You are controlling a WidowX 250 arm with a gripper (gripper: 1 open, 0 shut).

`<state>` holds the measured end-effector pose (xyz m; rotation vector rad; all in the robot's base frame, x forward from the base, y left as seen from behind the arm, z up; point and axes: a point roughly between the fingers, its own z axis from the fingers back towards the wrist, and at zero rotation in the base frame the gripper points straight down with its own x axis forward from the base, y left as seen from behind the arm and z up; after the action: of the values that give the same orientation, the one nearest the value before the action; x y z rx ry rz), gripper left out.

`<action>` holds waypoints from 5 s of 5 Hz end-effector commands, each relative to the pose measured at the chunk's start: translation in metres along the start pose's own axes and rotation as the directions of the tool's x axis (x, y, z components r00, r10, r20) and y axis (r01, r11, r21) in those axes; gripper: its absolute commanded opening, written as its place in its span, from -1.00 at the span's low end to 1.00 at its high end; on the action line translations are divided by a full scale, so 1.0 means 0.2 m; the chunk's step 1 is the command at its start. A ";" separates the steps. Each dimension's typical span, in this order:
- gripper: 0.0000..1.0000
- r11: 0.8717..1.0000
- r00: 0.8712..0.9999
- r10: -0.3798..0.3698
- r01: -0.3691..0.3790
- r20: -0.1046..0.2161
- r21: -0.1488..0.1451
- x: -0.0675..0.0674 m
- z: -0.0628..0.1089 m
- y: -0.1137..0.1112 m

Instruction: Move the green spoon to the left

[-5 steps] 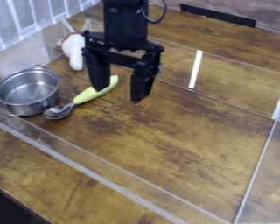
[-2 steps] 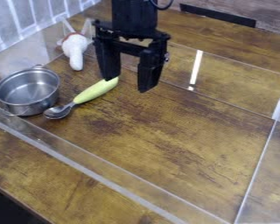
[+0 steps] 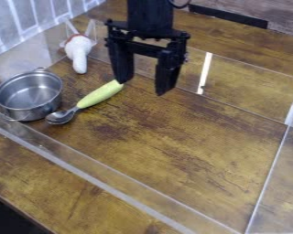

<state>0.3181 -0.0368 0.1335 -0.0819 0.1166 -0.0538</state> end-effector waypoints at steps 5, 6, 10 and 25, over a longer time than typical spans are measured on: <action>1.00 1.000 0.987 -0.015 0.011 0.160 0.023 0.22 0.08 -0.12; 1.00 0.999 0.984 0.020 -0.025 0.180 0.028 0.27 0.07 -0.12; 1.00 0.999 0.975 -0.022 0.011 0.222 0.051 0.18 0.15 -0.16; 1.00 1.000 0.971 -0.001 -0.005 0.240 0.022 0.25 -0.22 0.73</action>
<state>0.3629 0.0923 0.0529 -0.0879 -0.0661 -0.0565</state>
